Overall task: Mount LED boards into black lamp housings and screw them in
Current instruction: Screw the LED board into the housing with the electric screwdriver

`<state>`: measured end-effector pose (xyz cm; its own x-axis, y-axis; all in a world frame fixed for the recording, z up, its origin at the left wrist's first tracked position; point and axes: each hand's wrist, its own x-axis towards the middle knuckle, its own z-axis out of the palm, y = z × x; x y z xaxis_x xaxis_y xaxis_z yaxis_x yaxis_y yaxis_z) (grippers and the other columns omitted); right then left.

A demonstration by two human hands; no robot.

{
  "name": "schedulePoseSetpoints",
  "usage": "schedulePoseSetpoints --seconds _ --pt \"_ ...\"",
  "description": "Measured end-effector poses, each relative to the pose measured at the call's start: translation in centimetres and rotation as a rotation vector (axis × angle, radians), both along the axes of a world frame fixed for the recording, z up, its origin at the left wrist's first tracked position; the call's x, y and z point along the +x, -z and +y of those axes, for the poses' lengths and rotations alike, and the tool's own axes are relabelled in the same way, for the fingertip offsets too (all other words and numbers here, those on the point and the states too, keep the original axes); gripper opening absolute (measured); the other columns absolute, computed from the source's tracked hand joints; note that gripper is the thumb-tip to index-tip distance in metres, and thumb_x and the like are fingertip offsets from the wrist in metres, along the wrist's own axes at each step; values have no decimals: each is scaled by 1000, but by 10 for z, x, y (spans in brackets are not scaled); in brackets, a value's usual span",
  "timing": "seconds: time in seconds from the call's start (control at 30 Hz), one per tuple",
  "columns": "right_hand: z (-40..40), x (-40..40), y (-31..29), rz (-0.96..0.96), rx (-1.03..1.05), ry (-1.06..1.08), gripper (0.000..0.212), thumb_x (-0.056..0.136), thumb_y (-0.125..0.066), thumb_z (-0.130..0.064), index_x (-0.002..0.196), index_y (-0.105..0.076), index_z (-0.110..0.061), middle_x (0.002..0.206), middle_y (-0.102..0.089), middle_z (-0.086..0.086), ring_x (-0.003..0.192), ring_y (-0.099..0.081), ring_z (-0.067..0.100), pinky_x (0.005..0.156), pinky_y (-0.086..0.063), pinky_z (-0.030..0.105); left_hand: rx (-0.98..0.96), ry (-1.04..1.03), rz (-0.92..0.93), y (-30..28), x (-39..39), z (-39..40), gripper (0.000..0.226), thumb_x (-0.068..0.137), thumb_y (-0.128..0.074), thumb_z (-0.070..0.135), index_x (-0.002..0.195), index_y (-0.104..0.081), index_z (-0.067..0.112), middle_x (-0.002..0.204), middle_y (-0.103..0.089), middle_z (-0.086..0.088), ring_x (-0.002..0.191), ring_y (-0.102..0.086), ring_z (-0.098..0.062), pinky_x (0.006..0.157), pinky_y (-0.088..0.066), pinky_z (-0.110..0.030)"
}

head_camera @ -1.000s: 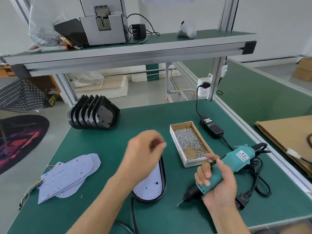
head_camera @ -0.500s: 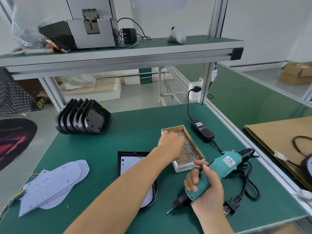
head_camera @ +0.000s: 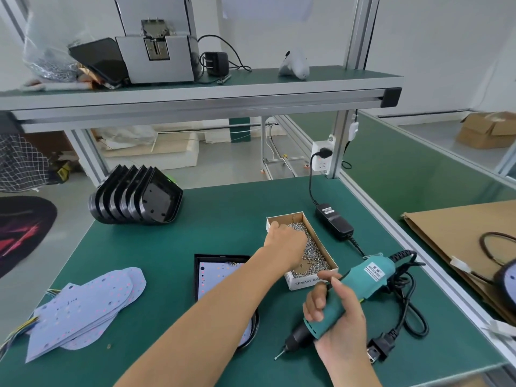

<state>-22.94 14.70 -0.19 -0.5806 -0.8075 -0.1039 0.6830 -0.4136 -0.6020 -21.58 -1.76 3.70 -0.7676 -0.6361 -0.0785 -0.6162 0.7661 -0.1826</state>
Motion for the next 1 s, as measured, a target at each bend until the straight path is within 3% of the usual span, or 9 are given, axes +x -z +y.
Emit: schedulePoseSetpoints --seconds 0.23,0.33,0.43,0.53,0.7,0.8,1.0 --pt "1 0 -1 8 14 10 13 84 -58 -18 87 -67 -8 56 -41 8 37 -36 16 39 -33 28 7 31 70 6 2 -3 9 91 -68 13 89 -60 17 98 -67 -5 103 -56 -29 95 -36 -42" --pt "2 -1 1 31 15 4 14 86 -59 -19 88 -69 -10 57 -41 8 38 -36 16 41 -34 27 204 3 373 3 11 -5 10 96 -61 15 103 -68 17 106 -72 -1 104 -62 -25 96 -44 -39" --pt "2 -1 3 50 7 9 16 87 -58 -21 93 -66 -9 58 -41 8 39 -36 15 42 -36 26 523 -90 776 -9 34 4 9 93 -64 15 92 -72 19 85 -71 10 79 -65 -4 73 -52 -25" --pt "3 -1 2 62 -9 11 16 88 -56 -21 92 -65 -9 58 -41 7 40 -36 14 42 -37 26 714 -146 1000 -17 68 19 9 86 -72 17 81 -72 24 75 -73 8 68 -64 -2 67 -53 -18" --pt "10 3 -13 77 -44 -9 13 86 -60 -25 89 -63 -12 60 -42 3 43 -36 12 44 -38 25 892 -199 1150 -17 144 48 7 88 -73 23 84 -71 27 84 -77 3 73 -65 -5 72 -51 -18" --pt "11 7 -31 85 -103 -33 13 91 -55 -25 89 -62 -14 60 -45 0 44 -38 11 46 -39 24 929 -233 1183 -14 182 70 8 88 -68 24 84 -69 31 83 -76 6 65 -59 -5 66 -46 -14" --pt "9 28 -68 102 -216 -36 22 97 -45 -26 87 -62 -17 60 -46 -4 47 -37 10 49 -38 24 989 -277 1275 -17 215 93 10 91 -63 19 83 -66 24 87 -78 -1 65 -54 -16 60 -48 -22"
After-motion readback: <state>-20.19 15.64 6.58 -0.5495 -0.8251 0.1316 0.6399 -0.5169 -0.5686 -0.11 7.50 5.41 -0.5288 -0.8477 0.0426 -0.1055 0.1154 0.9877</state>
